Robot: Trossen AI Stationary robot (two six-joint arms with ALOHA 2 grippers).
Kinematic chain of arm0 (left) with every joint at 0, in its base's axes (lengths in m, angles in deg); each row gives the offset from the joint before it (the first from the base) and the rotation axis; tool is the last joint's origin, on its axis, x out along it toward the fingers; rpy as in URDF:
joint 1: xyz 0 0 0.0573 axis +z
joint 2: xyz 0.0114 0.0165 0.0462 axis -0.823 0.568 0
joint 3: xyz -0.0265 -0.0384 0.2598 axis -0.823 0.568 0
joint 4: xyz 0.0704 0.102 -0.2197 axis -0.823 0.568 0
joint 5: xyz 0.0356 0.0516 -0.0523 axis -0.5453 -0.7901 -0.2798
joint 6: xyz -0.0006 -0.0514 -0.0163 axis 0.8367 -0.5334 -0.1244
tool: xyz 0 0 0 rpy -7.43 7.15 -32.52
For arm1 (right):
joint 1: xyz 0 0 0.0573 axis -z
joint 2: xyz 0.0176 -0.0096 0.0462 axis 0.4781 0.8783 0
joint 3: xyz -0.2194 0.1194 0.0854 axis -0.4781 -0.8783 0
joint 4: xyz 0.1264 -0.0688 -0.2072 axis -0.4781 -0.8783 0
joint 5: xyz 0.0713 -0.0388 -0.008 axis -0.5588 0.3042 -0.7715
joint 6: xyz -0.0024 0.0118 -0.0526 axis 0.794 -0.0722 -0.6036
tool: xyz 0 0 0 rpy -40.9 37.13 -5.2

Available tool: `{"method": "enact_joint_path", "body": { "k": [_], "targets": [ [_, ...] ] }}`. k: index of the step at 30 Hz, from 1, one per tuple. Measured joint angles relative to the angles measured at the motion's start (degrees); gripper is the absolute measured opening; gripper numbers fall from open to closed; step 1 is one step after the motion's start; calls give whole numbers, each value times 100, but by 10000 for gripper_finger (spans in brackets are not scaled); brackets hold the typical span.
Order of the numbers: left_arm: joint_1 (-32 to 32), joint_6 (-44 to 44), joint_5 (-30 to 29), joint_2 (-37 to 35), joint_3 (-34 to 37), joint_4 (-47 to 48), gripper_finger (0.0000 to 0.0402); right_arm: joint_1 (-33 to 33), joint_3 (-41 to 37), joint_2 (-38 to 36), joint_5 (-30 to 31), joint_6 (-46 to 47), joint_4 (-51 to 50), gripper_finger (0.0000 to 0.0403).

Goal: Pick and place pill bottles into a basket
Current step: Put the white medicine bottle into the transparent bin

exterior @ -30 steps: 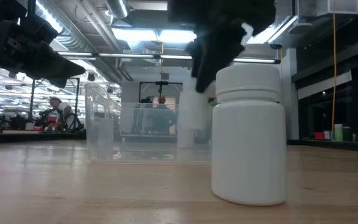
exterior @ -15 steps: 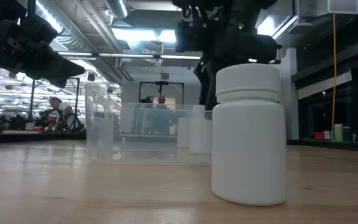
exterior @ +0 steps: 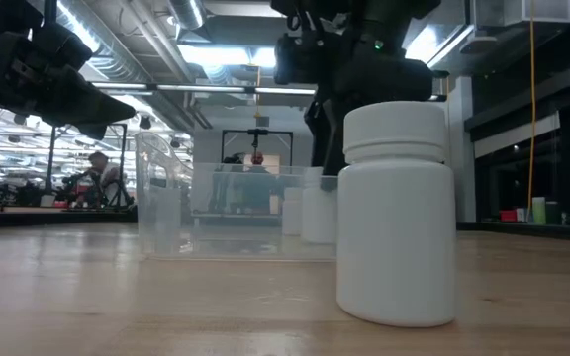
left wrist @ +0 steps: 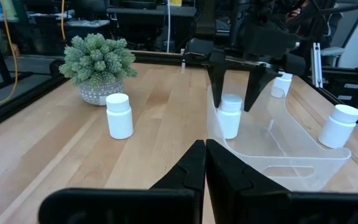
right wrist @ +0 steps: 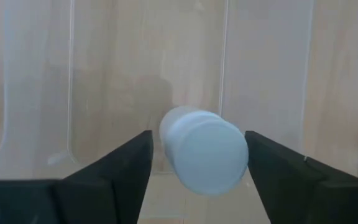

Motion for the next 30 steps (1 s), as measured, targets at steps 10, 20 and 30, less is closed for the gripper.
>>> {"method": "enact_joint_path", "body": {
  "k": [10,20,30],
  "targets": [
    [0,0,-7,0,0,0,6,-63,2,0,0,-10,110,284],
    [0,0,-7,0,0,2,6,-170,638,-2,187,1,-443,297],
    [0,-188,-5,176,0,2,6,-697,1106,-414,1182,125,-1487,295]
  ]
}}
